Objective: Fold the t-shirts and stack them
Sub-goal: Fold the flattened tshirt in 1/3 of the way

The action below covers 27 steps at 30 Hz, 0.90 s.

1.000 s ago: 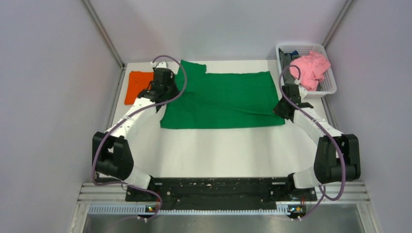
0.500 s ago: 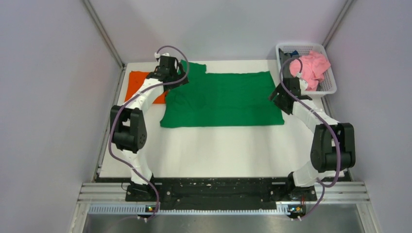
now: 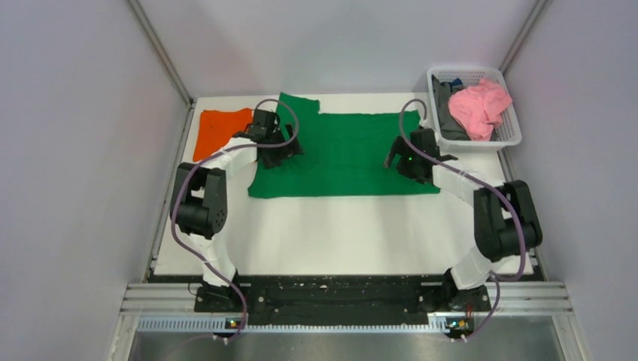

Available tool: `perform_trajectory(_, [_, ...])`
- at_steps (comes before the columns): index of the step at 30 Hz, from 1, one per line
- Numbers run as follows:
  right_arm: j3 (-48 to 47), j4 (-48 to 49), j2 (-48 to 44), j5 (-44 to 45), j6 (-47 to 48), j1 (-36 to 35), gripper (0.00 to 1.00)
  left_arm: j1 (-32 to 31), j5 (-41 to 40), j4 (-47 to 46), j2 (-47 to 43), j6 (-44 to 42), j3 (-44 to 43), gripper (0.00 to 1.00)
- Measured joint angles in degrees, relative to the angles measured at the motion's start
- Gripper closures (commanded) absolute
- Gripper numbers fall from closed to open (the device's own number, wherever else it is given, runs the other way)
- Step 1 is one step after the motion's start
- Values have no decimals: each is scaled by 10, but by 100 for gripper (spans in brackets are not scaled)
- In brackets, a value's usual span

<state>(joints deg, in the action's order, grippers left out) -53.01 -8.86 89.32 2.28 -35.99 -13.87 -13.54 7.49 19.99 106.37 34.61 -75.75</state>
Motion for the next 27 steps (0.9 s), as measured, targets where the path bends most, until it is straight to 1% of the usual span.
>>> perform_trajectory(4, [-36, 12, 99, -6, 24, -26, 3, 0, 22, -11, 28, 5, 0, 1])
perform_trajectory(7, [-51, 31, 107, -9, 28, -41, 3, 0, 41, -32, 42, 12, 22, 1])
perform_trajectory(11, [-6, 60, 89, -2, 24, -52, 3, -4, 51, -80, 3, 18, 85, 1])
perform_trajectory(14, [61, 75, 32, 0, 8, -52, 3, -16, 49, -97, -45, 23, 150, 1])
perform_trajectory(18, [159, 59, -73, 1, -21, -57, 3, -56, 33, -96, -135, 38, 253, 1])
perform_trajectory(22, [244, 0, -200, -6, -48, -67, 3, -106, 3, -74, -242, 70, 353, 1])
perform_trajectory(27, [313, -100, -357, -32, -83, -86, 3, -153, -18, -42, -355, 122, 436, 1])
